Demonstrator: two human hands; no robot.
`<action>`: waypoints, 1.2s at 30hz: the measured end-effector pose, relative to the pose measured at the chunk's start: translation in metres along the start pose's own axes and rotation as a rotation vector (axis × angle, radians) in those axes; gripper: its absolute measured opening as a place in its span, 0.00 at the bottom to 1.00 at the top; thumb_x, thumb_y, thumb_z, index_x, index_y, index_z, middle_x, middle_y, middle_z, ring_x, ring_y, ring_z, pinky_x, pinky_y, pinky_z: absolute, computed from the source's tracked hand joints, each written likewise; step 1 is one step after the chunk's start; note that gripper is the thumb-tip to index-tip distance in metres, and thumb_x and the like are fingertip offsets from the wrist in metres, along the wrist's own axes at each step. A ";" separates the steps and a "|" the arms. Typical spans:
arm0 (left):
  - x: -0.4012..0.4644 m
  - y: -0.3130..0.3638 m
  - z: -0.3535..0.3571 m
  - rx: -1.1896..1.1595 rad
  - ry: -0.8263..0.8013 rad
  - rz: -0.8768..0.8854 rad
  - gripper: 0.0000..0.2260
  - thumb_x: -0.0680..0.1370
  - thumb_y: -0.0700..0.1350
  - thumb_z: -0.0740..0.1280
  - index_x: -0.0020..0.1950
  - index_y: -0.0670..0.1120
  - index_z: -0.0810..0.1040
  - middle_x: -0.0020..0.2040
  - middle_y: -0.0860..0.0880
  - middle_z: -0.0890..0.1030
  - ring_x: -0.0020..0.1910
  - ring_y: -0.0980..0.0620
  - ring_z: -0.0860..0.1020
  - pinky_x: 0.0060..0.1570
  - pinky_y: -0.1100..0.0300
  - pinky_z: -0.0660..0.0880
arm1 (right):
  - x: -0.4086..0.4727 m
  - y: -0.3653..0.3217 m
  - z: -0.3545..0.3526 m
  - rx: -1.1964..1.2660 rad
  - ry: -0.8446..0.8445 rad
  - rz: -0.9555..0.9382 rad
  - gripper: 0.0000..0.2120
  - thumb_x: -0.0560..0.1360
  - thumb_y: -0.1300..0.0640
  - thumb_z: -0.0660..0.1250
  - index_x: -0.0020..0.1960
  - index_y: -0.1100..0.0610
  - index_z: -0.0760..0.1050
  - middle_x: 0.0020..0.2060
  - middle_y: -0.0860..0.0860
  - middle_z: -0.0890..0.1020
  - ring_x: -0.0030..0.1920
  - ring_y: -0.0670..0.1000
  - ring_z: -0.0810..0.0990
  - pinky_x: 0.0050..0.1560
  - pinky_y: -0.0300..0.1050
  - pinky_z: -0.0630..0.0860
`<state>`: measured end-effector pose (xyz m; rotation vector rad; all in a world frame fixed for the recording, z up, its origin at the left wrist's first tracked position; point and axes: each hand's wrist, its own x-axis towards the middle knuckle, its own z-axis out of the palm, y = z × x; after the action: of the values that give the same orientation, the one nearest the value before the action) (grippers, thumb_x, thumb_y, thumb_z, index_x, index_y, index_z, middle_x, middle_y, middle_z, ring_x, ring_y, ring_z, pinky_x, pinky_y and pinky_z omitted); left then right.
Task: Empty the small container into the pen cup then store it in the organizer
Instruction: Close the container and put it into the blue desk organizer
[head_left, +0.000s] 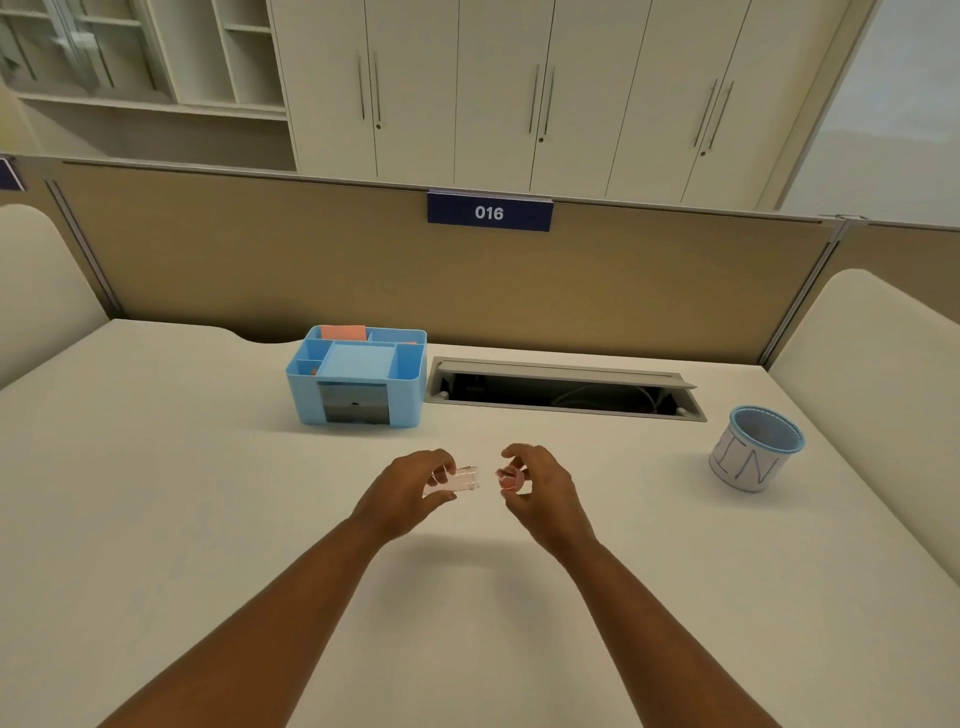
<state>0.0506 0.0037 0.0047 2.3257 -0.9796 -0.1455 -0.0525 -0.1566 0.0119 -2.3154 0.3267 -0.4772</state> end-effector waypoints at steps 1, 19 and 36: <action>0.002 0.001 0.000 0.005 -0.006 0.003 0.14 0.72 0.46 0.70 0.56 0.49 0.74 0.58 0.44 0.80 0.49 0.52 0.76 0.42 0.70 0.71 | 0.000 -0.003 0.001 -0.009 -0.004 -0.009 0.14 0.70 0.64 0.68 0.53 0.55 0.71 0.50 0.53 0.79 0.43 0.45 0.76 0.42 0.28 0.72; 0.009 0.014 -0.002 -0.019 -0.026 0.052 0.14 0.71 0.45 0.70 0.56 0.47 0.75 0.54 0.44 0.81 0.44 0.54 0.74 0.44 0.63 0.71 | 0.000 -0.010 -0.007 -0.005 -0.062 -0.060 0.17 0.68 0.64 0.72 0.52 0.54 0.70 0.48 0.55 0.81 0.45 0.48 0.77 0.45 0.43 0.81; 0.004 0.024 -0.014 -0.151 -0.033 0.013 0.15 0.68 0.43 0.73 0.53 0.45 0.79 0.51 0.43 0.83 0.43 0.53 0.76 0.39 0.71 0.71 | 0.000 -0.014 -0.011 0.417 -0.018 0.101 0.14 0.63 0.64 0.75 0.49 0.58 0.81 0.46 0.53 0.84 0.43 0.46 0.82 0.46 0.31 0.77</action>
<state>0.0435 -0.0055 0.0301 2.1855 -0.9653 -0.2447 -0.0557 -0.1539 0.0295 -1.8879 0.3018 -0.4277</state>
